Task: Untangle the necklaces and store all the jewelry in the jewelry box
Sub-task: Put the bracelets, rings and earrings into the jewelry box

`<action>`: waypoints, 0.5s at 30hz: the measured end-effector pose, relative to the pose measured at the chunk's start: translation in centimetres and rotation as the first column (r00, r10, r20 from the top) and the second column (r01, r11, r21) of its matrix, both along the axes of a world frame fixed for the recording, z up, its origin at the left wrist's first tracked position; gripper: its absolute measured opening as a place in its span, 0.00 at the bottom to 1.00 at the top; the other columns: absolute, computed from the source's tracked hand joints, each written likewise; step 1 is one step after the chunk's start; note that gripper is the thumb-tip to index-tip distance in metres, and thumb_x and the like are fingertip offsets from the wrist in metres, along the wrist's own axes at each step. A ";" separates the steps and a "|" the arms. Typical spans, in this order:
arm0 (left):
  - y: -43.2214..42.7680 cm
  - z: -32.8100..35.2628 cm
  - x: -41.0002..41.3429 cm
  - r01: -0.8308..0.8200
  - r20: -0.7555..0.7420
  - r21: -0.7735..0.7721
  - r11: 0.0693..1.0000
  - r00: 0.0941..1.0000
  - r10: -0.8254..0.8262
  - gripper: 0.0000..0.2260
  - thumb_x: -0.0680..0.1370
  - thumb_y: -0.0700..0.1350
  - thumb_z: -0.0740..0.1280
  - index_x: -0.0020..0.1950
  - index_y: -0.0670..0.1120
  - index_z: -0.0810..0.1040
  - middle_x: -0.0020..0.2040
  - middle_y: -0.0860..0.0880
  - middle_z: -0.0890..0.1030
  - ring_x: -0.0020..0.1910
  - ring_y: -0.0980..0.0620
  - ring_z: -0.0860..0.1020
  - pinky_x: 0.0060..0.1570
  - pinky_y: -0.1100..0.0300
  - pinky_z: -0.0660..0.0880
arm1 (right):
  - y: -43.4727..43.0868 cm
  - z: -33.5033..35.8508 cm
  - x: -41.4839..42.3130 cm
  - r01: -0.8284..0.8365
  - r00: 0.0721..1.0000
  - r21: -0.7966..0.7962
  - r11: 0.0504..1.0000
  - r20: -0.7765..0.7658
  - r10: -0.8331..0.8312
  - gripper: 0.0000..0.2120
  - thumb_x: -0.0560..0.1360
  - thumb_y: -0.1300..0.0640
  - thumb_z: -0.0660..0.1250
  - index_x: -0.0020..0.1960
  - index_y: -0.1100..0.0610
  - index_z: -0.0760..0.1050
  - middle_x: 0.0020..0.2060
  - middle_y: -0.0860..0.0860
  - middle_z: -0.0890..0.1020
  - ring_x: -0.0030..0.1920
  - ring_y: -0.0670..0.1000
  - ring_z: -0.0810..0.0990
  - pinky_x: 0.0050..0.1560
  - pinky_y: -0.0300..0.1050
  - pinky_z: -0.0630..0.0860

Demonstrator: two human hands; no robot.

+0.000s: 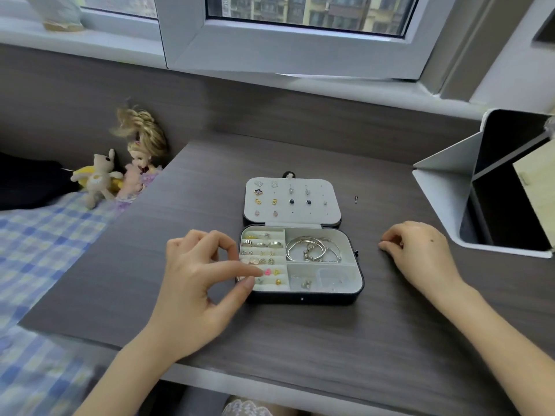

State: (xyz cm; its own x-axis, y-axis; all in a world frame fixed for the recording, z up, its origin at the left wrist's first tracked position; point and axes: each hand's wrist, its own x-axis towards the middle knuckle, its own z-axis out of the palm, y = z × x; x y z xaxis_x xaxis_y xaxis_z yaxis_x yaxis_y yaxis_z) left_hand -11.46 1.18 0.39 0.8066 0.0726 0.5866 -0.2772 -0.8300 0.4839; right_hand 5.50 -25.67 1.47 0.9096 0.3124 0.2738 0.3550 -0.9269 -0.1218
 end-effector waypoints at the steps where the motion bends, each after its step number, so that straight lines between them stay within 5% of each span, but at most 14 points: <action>1: 0.0 -0.1 -0.1 0.003 -0.005 0.006 1.000 1.000 -0.003 0.09 0.73 0.54 0.64 0.43 0.57 0.84 0.43 0.57 0.74 0.45 0.57 0.68 0.47 0.54 0.61 | 0.3 0.4 -0.4 -0.014 1.000 0.060 0.998 0.007 0.014 0.03 0.71 0.60 0.71 0.41 0.59 0.81 0.40 0.55 0.83 0.43 0.58 0.78 0.44 0.47 0.67; 6: 0.1 -0.4 -0.3 -0.022 -0.013 -0.007 1.000 1.000 0.022 0.08 0.72 0.53 0.64 0.43 0.57 0.84 0.43 0.57 0.74 0.45 0.57 0.69 0.48 0.56 0.61 | 5.1 4.3 -6.3 -0.283 0.946 0.515 0.809 0.012 0.323 0.03 0.67 0.63 0.75 0.37 0.56 0.82 0.33 0.44 0.81 0.36 0.38 0.75 0.39 0.27 0.68; 9: 0.0 -0.4 -0.3 -0.044 -0.007 -0.007 0.999 0.999 0.044 0.09 0.72 0.53 0.65 0.41 0.55 0.84 0.43 0.56 0.74 0.44 0.56 0.69 0.46 0.54 0.61 | 8.5 3.5 -9.2 -0.484 0.856 0.476 0.735 0.080 0.512 0.03 0.65 0.60 0.74 0.36 0.55 0.80 0.31 0.43 0.79 0.38 0.43 0.74 0.41 0.30 0.68; 15: 0.2 -0.3 -0.5 -0.073 0.009 -0.030 0.997 0.997 0.073 0.08 0.71 0.52 0.65 0.40 0.54 0.84 0.42 0.56 0.74 0.43 0.55 0.69 0.45 0.55 0.61 | 10.7 0.0 -9.2 -0.587 0.808 0.322 0.743 0.178 0.561 0.05 0.63 0.60 0.72 0.33 0.56 0.76 0.29 0.46 0.77 0.33 0.45 0.70 0.41 0.33 0.60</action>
State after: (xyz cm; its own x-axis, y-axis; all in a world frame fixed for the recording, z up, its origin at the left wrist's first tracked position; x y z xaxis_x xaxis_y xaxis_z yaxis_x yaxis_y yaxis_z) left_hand -11.93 1.42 0.14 0.7923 0.1489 0.5917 -0.2215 -0.8335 0.5062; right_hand -3.69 -14.99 1.49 0.5653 0.6424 0.5174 0.8248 -0.4453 -0.3484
